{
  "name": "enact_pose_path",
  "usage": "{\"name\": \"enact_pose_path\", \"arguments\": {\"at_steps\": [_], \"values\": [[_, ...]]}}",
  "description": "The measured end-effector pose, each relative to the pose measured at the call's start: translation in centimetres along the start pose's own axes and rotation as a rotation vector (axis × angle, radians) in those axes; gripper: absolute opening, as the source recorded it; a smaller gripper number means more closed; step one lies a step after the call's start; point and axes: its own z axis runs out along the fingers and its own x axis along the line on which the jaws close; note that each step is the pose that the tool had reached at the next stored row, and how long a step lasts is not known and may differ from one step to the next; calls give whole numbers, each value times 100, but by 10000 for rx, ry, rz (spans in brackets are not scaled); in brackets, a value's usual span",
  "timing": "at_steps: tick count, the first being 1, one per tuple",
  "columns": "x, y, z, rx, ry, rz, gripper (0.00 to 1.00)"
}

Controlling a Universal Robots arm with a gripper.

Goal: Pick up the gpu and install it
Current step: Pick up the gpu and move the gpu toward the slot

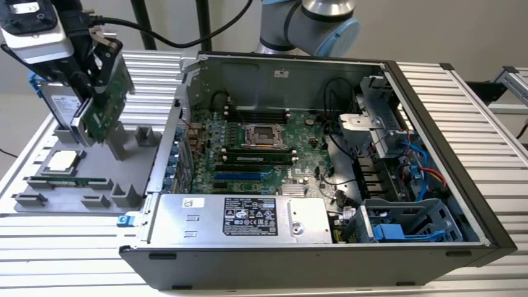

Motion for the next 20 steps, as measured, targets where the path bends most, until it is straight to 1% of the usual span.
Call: {"name": "enact_pose_path", "arguments": {"at_steps": [12, 20], "values": [[-6, 10, -240, 1, 1, 0, 0], [-10, 14, -370, 0, 0, -1, 0]]}}
